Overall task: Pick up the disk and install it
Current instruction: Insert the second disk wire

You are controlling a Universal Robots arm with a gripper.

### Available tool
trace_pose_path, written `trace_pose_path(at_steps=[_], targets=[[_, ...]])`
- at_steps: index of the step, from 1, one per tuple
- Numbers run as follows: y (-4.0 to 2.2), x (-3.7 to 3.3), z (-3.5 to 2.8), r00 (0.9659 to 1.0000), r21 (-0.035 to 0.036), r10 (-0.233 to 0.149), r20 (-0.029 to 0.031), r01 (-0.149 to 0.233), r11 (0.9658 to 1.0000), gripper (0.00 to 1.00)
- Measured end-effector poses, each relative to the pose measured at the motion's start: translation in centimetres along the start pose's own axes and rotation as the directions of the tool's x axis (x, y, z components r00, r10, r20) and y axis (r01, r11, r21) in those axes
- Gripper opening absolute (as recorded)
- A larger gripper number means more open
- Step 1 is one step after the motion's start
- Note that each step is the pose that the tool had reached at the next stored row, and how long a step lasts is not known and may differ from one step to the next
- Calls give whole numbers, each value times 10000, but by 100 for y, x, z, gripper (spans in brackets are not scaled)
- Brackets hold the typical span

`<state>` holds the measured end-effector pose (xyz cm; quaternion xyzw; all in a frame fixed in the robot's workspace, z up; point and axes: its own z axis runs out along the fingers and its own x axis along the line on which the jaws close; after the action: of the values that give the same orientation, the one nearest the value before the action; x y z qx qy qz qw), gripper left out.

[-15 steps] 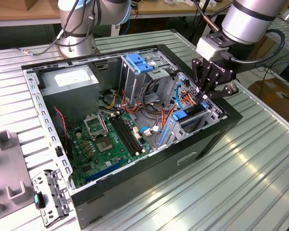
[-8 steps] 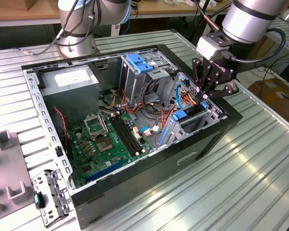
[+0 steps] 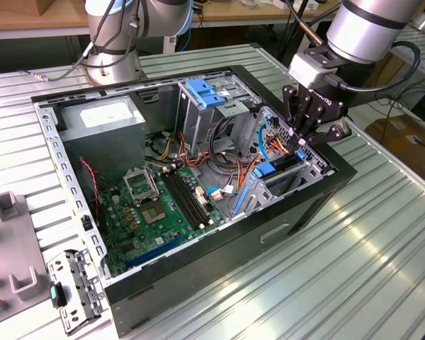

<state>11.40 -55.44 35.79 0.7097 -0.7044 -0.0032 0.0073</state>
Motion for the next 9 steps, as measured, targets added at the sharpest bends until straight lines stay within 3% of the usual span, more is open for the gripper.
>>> trace_pose_path(at_steps=[5, 9], targets=[[85, 0, 2, 10000, 0, -1, 1, 1, 10000, 11], [93, -1, 2, 10000, 0, -1, 1, 1, 10000, 11]])
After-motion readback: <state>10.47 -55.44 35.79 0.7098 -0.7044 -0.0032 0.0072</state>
